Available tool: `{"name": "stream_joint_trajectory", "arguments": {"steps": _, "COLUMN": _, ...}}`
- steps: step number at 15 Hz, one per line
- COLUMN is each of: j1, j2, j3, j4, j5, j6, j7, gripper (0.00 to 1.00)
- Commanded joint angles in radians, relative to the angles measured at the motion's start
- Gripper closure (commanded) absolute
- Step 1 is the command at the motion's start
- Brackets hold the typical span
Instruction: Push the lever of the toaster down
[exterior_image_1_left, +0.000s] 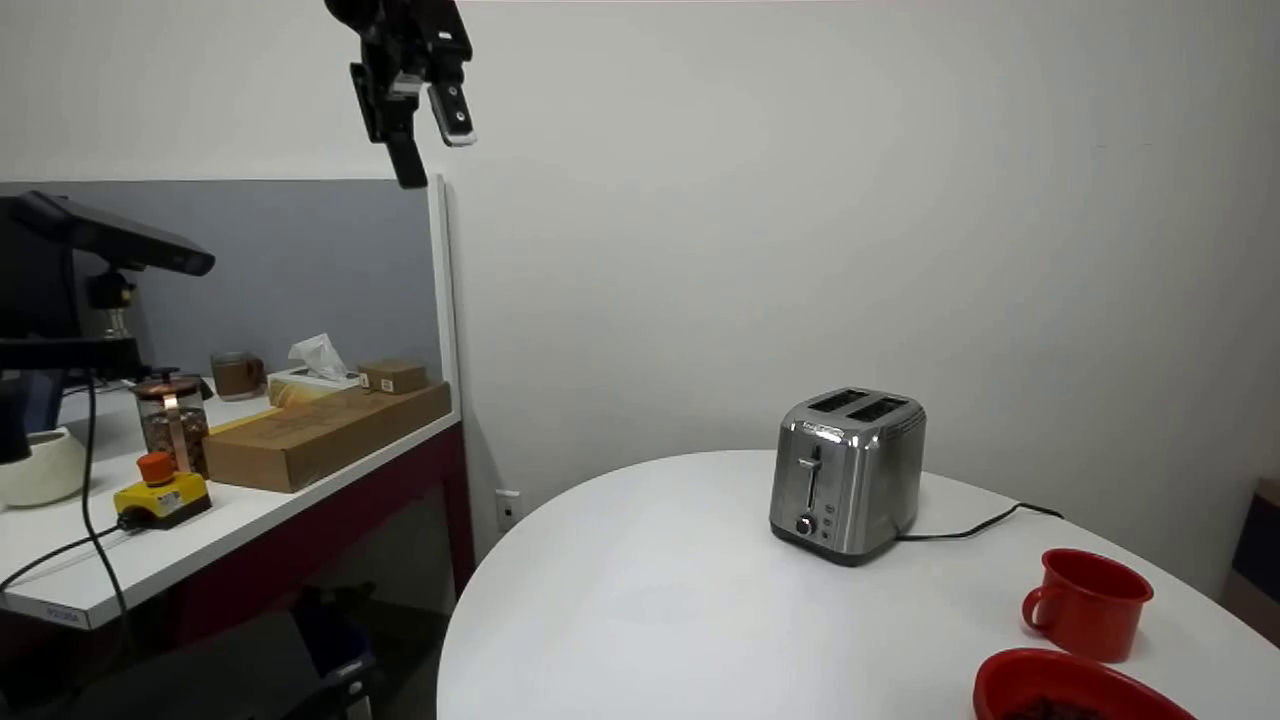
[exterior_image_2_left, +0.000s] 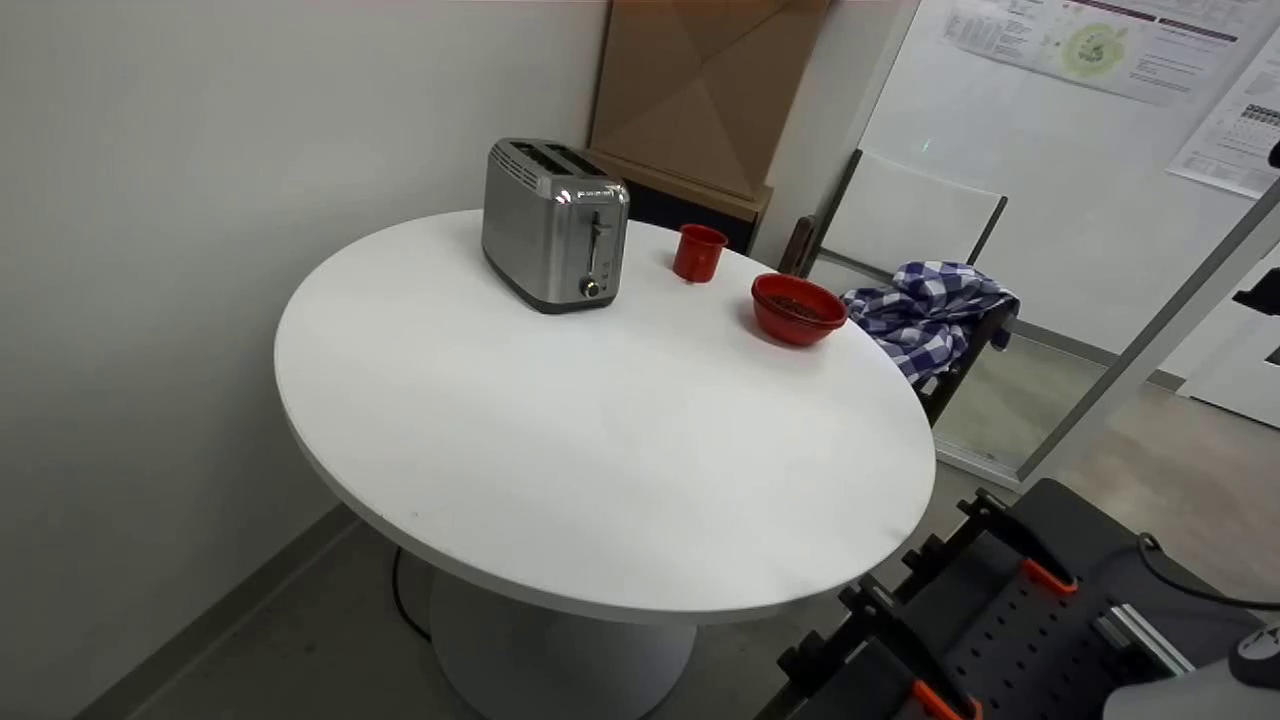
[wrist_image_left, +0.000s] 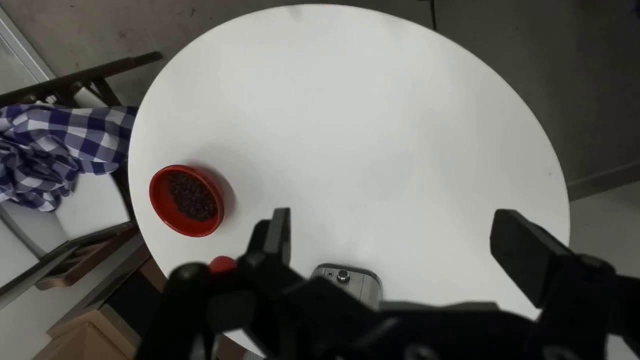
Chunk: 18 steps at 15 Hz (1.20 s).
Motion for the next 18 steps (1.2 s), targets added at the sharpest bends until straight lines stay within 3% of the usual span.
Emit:
{"name": "stream_joint_trajectory", "arguments": {"steps": 1, "j1": -0.025, "j2": 0.105, "j3": -0.027, "j4": 0.023, "j5": -0.055, "j6": 0.112, "j7": 0.006, "gripper": 0.00}}
{"name": "stream_joint_trajectory", "arguments": {"steps": 9, "j1": -0.122, "j2": 0.424, "j3": -0.073, "j4": 0.091, "j5": -0.210, "j6": 0.447, "j7": 0.029, "gripper": 0.00}}
{"name": "stream_joint_trajectory", "arguments": {"steps": 14, "j1": -0.158, "j2": 0.642, "j3": -0.101, "j4": 0.201, "j5": -0.329, "j6": 0.554, "j7": 0.075, "gripper": 0.00}}
{"name": "stream_joint_trajectory", "arguments": {"steps": 15, "j1": -0.157, "j2": 0.683, "j3": -0.108, "j4": 0.228, "j5": -0.356, "j6": 0.563, "j7": 0.090, "gripper": 0.21}}
{"name": "stream_joint_trajectory", "arguments": {"steps": 18, "j1": -0.139, "j2": 0.787, "j3": -0.141, "j4": 0.306, "j5": -0.419, "j6": 0.565, "j7": 0.130, "gripper": 0.40}}
